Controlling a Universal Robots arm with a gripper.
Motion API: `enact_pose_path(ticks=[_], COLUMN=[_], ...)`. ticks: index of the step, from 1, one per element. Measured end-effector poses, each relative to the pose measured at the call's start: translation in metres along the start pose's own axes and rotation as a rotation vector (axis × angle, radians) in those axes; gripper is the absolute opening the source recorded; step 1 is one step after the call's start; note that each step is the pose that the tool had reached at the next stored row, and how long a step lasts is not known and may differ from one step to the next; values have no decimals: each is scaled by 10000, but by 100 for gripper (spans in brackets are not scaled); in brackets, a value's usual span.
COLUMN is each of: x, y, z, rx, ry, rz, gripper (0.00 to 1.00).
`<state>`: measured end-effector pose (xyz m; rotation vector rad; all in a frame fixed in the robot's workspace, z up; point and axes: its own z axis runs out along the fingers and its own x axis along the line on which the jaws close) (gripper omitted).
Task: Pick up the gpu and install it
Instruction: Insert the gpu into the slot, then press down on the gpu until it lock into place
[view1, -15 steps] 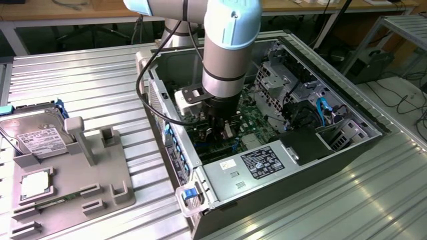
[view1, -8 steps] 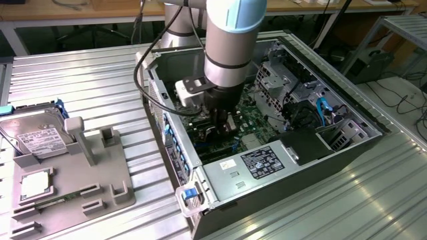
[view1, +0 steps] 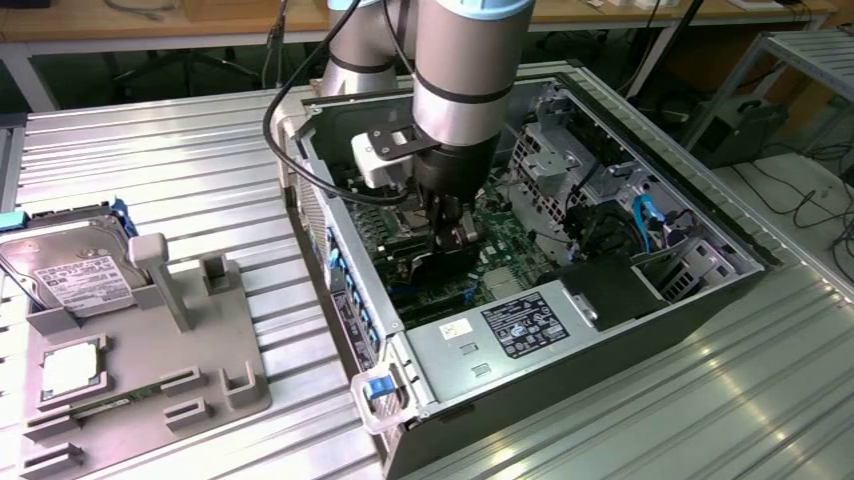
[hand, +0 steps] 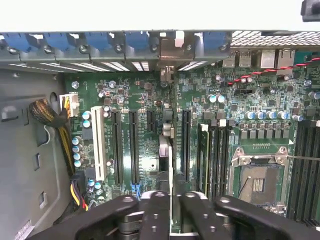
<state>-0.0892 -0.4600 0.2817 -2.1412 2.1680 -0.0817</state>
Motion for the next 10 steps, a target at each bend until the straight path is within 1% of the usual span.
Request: enact_pose_path(ticks=[1, 2, 10], x=[0, 0, 0], y=[0, 0, 0], z=[0, 0, 0], rx=[0, 0, 0], ry=[0, 0, 0], rz=[0, 0, 0], gripper=[14, 11, 11])
